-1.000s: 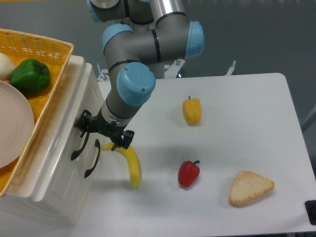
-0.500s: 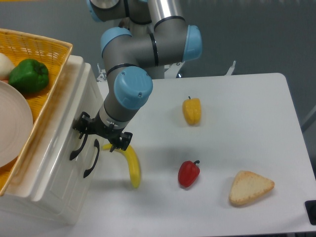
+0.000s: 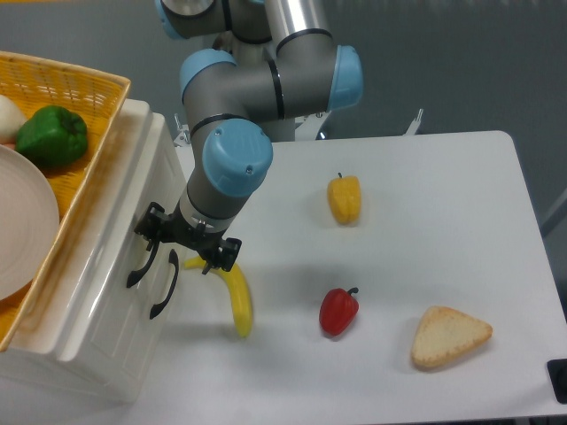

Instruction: Slide the top white drawer open

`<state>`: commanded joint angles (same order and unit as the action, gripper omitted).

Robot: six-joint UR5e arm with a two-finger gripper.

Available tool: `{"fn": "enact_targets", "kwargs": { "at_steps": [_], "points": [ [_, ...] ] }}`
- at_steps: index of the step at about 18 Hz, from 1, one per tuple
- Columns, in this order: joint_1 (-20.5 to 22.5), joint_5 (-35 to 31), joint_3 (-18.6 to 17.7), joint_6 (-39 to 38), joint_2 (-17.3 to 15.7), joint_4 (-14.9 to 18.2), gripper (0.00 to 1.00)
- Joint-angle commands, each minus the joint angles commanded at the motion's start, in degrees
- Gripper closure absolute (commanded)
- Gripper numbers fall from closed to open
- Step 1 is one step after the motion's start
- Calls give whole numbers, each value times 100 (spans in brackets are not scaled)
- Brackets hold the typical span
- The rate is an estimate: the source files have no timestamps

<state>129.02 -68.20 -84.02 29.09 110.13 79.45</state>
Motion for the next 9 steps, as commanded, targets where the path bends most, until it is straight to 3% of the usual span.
{"fn": "enact_targets", "kwargs": {
  "at_steps": [9],
  "points": [
    [0,-149,62,9,-9,-9,0]
  ]
}}
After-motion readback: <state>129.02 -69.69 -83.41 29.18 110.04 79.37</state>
